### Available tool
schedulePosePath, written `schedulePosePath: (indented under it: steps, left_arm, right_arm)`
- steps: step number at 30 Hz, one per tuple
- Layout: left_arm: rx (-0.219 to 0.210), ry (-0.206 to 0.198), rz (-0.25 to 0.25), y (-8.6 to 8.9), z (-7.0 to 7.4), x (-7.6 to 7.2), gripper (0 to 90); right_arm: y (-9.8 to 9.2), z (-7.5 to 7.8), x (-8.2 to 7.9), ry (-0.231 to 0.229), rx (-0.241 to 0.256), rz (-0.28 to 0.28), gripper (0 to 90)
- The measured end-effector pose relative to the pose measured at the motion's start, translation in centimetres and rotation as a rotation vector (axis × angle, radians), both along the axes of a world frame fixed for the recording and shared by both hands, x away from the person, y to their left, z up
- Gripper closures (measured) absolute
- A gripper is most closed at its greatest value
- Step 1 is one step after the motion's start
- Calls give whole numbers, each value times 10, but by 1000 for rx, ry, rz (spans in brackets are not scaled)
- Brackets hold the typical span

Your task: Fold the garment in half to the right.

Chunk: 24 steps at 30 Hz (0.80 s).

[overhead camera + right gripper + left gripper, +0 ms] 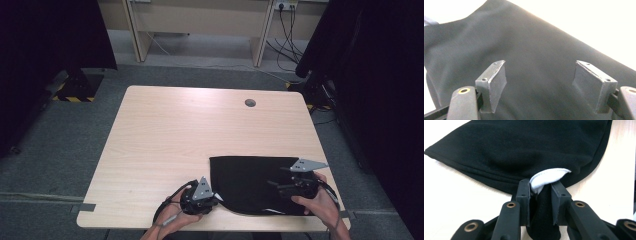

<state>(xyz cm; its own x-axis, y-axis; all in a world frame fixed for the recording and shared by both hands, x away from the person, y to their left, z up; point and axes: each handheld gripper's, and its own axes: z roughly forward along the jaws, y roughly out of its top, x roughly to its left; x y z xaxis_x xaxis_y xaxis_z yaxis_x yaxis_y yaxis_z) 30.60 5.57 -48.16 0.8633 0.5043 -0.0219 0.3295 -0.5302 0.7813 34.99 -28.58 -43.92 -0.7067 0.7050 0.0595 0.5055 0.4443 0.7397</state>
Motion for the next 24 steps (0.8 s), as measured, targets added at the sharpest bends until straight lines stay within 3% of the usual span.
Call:
schedulePosePath:
  steps: [15,24]
  left_arm:
    - [-1,1,-1,0,0,0,715]
    - [-2,3,-1,0,0,0,714]
  right_arm:
    - [61,12,30,-17,24,82,278]
    - [91,15,43,-23,14,126,289]
